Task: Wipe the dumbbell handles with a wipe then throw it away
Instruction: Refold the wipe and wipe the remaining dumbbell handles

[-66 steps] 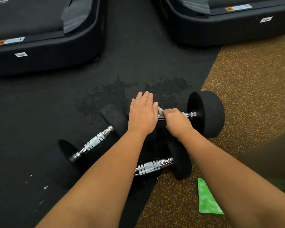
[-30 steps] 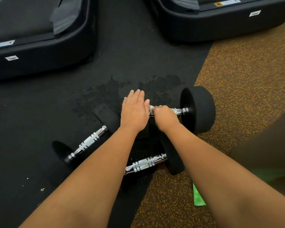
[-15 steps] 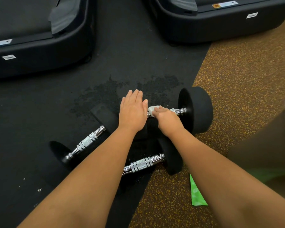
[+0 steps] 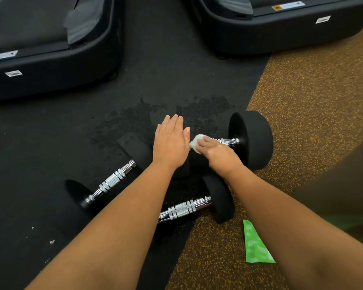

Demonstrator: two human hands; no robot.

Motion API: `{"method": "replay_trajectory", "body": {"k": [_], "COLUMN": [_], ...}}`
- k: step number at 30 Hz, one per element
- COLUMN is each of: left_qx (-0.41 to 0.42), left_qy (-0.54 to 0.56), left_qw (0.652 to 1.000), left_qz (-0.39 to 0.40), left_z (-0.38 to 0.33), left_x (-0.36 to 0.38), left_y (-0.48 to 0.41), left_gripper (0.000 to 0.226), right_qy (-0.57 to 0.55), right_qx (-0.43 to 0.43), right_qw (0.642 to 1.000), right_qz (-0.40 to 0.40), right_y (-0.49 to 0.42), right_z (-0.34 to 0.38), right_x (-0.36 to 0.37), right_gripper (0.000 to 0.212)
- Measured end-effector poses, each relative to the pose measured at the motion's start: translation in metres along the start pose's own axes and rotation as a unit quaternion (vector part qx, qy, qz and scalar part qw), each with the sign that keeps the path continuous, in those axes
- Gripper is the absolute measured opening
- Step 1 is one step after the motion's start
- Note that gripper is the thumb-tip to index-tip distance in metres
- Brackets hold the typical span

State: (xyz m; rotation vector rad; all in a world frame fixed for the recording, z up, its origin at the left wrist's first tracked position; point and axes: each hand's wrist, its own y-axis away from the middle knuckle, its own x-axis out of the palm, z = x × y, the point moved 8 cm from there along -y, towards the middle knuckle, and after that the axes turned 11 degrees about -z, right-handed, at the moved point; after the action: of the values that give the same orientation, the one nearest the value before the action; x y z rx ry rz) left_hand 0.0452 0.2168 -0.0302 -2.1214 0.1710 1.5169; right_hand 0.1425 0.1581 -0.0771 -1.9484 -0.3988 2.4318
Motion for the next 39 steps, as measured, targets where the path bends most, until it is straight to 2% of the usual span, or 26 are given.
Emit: {"method": "replay_trajectory", "body": {"k": [3, 10, 15, 20, 27, 31, 35, 39], "left_qx": [-0.001, 0.002, 0.009, 0.007, 0.009, 0.003, 0.004, 0.001], "left_qy": [0.001, 0.006, 0.004, 0.003, 0.008, 0.009, 0.009, 0.011], "left_qw": [1.000, 1.000, 1.000, 1.000, 1.000, 1.000, 1.000, 1.000], "left_qz": [0.001, 0.007, 0.006, 0.003, 0.004, 0.001, 0.002, 0.000], "left_z": [0.001, 0.000, -0.001, -0.001, -0.003, -0.001, -0.001, 0.000], "left_x": [0.001, 0.000, -0.001, -0.001, -0.003, -0.001, 0.000, 0.001], "left_y": [0.000, 0.001, -0.001, -0.001, 0.000, 0.000, 0.000, 0.000], "left_gripper": [0.050, 0.050, 0.049, 0.049, 0.049, 0.049, 0.049, 0.049], "right_qy": [0.000, -0.024, -0.033, -0.034, -0.039, -0.027, 0.019, -0.029], "right_qx": [0.023, -0.026, 0.020, 0.055, 0.020, 0.075, 0.169, 0.111], "right_qw": [1.000, 0.999, 0.999, 0.996, 0.998, 0.995, 0.985, 0.993], "right_qz": [-0.014, -0.018, -0.021, -0.053, -0.039, -0.052, -0.012, -0.027], "right_y": [-0.006, 0.004, 0.008, -0.006, 0.002, -0.002, -0.023, -0.021], "right_z": [0.008, 0.011, -0.007, 0.003, 0.002, -0.003, -0.001, 0.013], "right_x": [-0.001, 0.001, -0.002, -0.008, -0.002, -0.012, -0.013, -0.007], "right_gripper": [0.038, 0.038, 0.042, 0.032, 0.033, 0.026, 0.020, 0.027]}}
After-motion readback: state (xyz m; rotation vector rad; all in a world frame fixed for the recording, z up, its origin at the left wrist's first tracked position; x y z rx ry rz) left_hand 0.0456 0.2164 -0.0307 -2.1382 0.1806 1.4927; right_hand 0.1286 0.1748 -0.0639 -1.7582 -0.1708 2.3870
